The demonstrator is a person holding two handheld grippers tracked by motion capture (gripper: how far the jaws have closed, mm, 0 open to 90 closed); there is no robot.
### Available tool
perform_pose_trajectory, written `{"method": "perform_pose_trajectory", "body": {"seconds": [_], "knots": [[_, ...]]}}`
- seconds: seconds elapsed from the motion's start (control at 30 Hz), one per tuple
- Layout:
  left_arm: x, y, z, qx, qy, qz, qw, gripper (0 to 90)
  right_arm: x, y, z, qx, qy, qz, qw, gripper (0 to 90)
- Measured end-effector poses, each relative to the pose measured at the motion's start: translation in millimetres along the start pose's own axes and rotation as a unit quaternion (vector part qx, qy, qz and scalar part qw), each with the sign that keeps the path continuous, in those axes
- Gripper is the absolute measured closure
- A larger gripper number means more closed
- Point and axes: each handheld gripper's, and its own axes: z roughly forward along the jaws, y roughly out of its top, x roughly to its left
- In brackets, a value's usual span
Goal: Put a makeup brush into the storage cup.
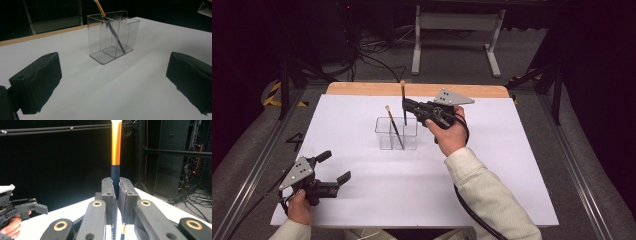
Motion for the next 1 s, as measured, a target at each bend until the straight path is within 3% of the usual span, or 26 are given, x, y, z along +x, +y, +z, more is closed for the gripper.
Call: {"method": "perform_pose_trajectory", "body": {"seconds": [0.37,0.57,1.0], "knots": [[0.4,0.0,-0.8,-0.001,0.000,0.001,1.0000,0.8,-5.6,-14.0,12.7,-0.002,-0.007,0.029,0.9995,83.1],[0.0,0.1,-1.1,-0.001,0.000,-0.002,1.0000,0.8,-4.7,-20.2,16.6,0.006,-0.010,0.025,0.9996,83.1],[0.4,0.3,-1.8,0.000,0.000,0.000,1.0000,0.8,-8.2,-38.8,25.7,0.015,-0.016,0.042,0.9989,83.0]]}}
